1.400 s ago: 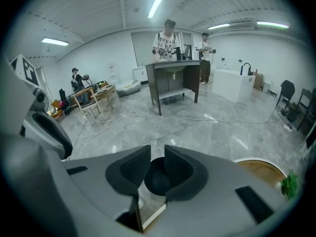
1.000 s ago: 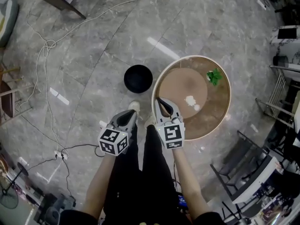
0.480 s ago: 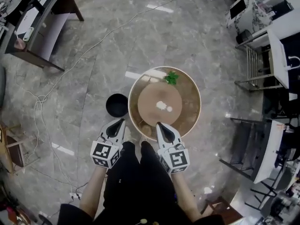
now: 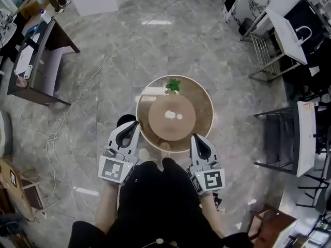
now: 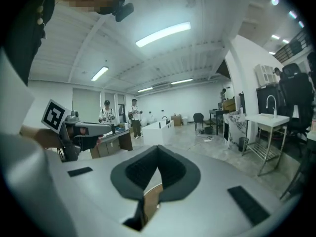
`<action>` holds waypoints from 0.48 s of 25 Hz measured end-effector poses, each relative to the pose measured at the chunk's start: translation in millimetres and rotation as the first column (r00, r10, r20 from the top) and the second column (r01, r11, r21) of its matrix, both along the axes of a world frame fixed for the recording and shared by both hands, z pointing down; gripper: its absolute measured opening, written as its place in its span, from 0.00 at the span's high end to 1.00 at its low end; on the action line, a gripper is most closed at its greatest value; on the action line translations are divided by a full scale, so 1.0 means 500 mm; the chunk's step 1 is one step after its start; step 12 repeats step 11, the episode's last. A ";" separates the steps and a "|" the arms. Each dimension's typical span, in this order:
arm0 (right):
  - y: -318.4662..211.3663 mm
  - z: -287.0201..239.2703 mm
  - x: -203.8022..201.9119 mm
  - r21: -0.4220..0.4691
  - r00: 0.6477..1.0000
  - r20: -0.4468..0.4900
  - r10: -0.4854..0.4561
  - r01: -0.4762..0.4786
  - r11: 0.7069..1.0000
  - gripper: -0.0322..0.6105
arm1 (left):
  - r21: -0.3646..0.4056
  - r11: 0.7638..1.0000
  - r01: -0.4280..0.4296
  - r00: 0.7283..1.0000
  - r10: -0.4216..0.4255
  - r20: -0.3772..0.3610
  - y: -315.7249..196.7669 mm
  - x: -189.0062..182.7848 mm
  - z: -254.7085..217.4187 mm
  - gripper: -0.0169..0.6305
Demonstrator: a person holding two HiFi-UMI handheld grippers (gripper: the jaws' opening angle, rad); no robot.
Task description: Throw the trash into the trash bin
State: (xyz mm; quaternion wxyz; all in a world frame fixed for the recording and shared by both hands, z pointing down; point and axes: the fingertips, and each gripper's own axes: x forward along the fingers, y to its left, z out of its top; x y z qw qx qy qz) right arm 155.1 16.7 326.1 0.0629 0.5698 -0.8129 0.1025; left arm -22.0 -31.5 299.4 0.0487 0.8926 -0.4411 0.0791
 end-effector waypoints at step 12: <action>0.033 -0.093 0.091 0.140 0.998 0.041 0.053 -0.058 0.988 0.95 | 0.090 0.996 -0.018 0.991 0.029 -0.128 0.045 0.047 -0.090 0.96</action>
